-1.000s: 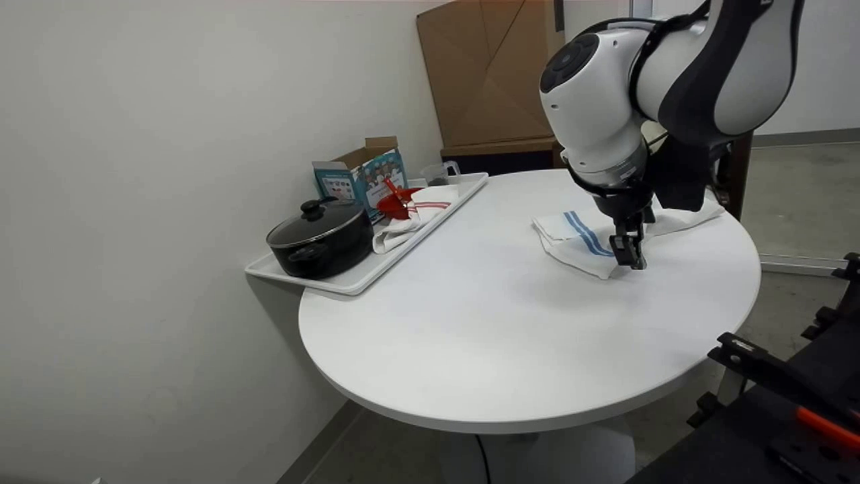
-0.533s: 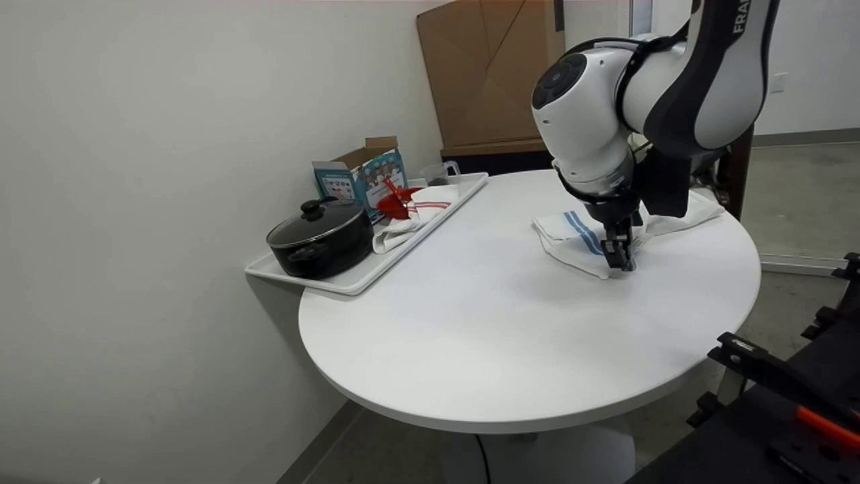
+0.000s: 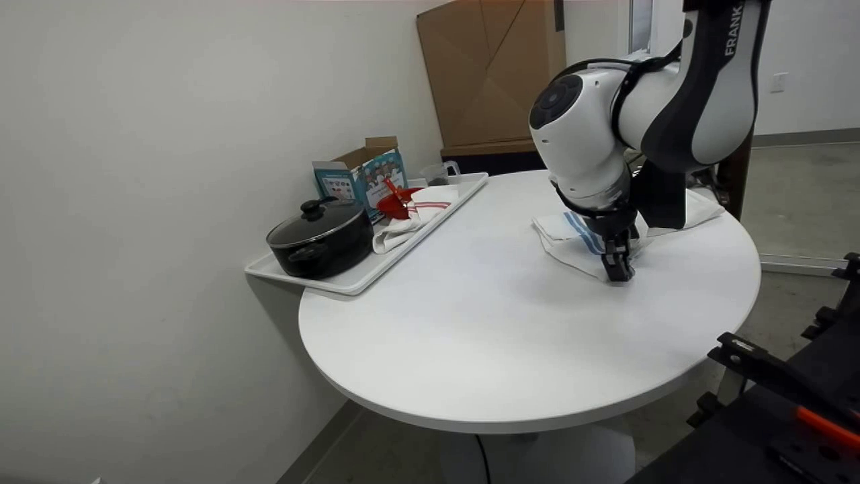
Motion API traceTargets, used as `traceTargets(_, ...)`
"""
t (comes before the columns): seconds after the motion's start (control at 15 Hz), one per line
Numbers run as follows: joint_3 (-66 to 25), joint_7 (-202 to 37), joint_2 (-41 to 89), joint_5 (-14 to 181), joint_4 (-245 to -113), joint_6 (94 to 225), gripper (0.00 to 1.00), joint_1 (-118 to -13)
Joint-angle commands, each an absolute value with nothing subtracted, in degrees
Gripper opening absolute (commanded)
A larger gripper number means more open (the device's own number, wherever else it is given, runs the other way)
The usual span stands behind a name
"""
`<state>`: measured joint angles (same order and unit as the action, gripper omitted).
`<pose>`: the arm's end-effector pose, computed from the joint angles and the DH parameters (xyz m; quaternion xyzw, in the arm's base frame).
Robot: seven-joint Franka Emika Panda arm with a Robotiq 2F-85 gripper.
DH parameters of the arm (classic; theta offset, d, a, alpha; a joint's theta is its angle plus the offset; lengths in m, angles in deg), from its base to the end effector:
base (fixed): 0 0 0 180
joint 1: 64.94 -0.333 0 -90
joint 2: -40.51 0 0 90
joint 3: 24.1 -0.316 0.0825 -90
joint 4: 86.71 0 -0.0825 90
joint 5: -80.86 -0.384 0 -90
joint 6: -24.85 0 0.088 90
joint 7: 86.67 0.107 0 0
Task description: Fold the towel on the table
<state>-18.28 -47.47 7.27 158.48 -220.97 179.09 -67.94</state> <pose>0.4428 0.0026 0.0648 0.9260 0.2823 -0.0271 0.2493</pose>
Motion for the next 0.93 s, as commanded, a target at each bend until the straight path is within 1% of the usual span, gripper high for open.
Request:
traceTargets(0.0,-18.4,-48.3,5.5,159.7,-219.2,179.3,0.57,-68.3)
traceTargets(0.13,-18.5,-48.1,5.7,160.0,-219.2,179.3,0.43,-68.6)
traceTargets(0.2,-18.5,-47.9,5.8,160.3,-219.2,179.2,0.34,-68.7)
traceTargets(0.33,-18.6,-47.7,6.2,160.5,-219.2,179.2,0.21,-68.8)
traceTargets(0.4,-18.7,-47.6,6.4,160.4,-219.3,179.2,0.12,-68.9)
traceTargets(0.53,-18.9,-47.5,7.1,160.4,-219.7,179.2,0.00,-69.1)
traceTargets(0.87,-19.9,-47.9,10.0,160.9,-221.6,180.0,0.01,-69.6)
